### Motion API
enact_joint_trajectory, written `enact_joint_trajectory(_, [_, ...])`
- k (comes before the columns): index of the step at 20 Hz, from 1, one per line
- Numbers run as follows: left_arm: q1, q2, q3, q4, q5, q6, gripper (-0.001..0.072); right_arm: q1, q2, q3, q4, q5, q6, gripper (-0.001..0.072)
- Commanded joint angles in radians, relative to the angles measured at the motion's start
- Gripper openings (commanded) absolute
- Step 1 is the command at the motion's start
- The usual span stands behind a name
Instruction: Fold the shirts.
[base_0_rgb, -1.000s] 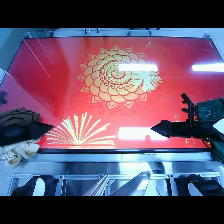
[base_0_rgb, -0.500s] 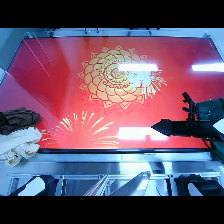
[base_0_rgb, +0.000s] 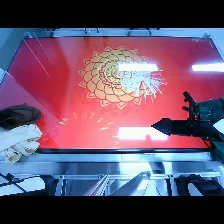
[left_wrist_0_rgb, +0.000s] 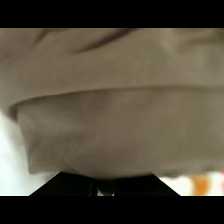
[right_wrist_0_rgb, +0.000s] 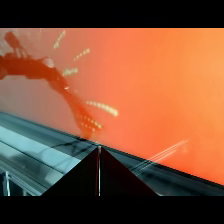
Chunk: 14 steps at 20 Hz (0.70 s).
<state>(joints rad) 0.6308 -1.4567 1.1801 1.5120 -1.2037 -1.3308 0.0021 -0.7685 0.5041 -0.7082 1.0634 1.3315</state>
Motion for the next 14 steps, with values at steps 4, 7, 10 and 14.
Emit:
enact_joint_trajectory(4, [-0.114,0.119,0.197,-0.798,-0.239,0.266,0.0026,0.0,0.001,-0.001,0.064,-0.001,0.003,0.0026])
enact_joint_trajectory(7, [-0.323,0.177,0.303,-0.965,-0.268,0.268,0.0027,0.0,0.001,-0.001,0.071,-0.001,0.003,0.0026])
enact_joint_trajectory(10, [-0.575,0.176,0.333,-0.948,-0.225,0.268,0.0028,0.0,0.001,-0.001,0.07,-0.001,0.003,0.0027])
enact_joint_trajectory(14, [-0.813,0.089,0.333,-0.766,-0.166,0.197,0.0031,0.0,0.001,-0.001,0.066,0.016,-0.001,0.0031])
